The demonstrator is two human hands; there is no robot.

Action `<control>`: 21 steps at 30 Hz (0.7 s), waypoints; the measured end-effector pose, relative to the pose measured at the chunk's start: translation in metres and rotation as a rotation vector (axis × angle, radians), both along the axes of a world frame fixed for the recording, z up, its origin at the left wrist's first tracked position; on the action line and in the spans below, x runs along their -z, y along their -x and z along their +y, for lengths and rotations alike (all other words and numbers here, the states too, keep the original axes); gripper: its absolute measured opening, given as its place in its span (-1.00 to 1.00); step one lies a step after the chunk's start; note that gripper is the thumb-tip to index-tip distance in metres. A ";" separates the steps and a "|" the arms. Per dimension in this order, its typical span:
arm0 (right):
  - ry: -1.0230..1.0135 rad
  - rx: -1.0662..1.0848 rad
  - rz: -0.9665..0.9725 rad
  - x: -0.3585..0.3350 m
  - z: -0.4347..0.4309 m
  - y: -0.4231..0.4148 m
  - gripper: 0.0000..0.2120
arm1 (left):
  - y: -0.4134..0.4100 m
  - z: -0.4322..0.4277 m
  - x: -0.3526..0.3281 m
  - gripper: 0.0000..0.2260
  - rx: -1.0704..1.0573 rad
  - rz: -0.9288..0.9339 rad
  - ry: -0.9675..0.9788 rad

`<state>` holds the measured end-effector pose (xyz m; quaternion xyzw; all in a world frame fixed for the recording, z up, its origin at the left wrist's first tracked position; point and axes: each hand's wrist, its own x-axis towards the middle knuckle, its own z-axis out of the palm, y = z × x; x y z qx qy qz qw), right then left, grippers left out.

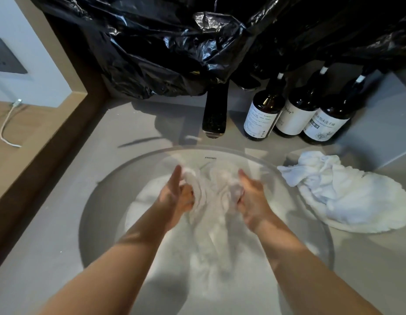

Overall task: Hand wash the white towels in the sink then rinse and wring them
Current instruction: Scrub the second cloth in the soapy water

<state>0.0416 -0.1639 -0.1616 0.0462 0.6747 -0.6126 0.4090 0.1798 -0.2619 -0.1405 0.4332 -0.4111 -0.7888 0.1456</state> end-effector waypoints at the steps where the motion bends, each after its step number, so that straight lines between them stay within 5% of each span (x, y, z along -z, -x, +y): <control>1: -0.113 -0.014 -0.002 0.014 0.006 -0.002 -0.39 | -0.003 0.003 0.010 -0.53 0.062 -0.067 0.041; 6: -0.432 -0.081 0.235 0.050 0.021 -0.041 -0.49 | -0.008 0.018 0.039 -0.81 0.337 -0.388 0.239; 8: -0.614 -0.338 0.270 0.045 0.020 -0.054 -0.49 | -0.007 0.021 0.040 -0.69 0.433 -0.496 0.348; 11: -0.738 -0.623 0.359 0.037 0.024 -0.058 -0.66 | -0.012 0.017 0.032 -0.75 0.352 -0.362 0.295; 14: -0.392 -0.282 0.172 0.025 0.028 -0.050 -0.89 | -0.021 0.010 0.009 -0.87 0.264 -0.163 0.218; 17: 0.119 0.283 -0.358 0.004 0.024 -0.029 -0.66 | -0.024 -0.004 -0.002 -0.64 0.183 0.060 0.203; 19: 0.196 0.304 -0.457 -0.012 0.021 -0.017 -0.61 | -0.025 -0.007 -0.003 -0.45 0.158 0.180 0.150; 21: 0.080 0.133 -0.316 -0.009 0.024 -0.022 -0.60 | -0.026 -0.005 0.002 -0.47 0.108 0.187 0.032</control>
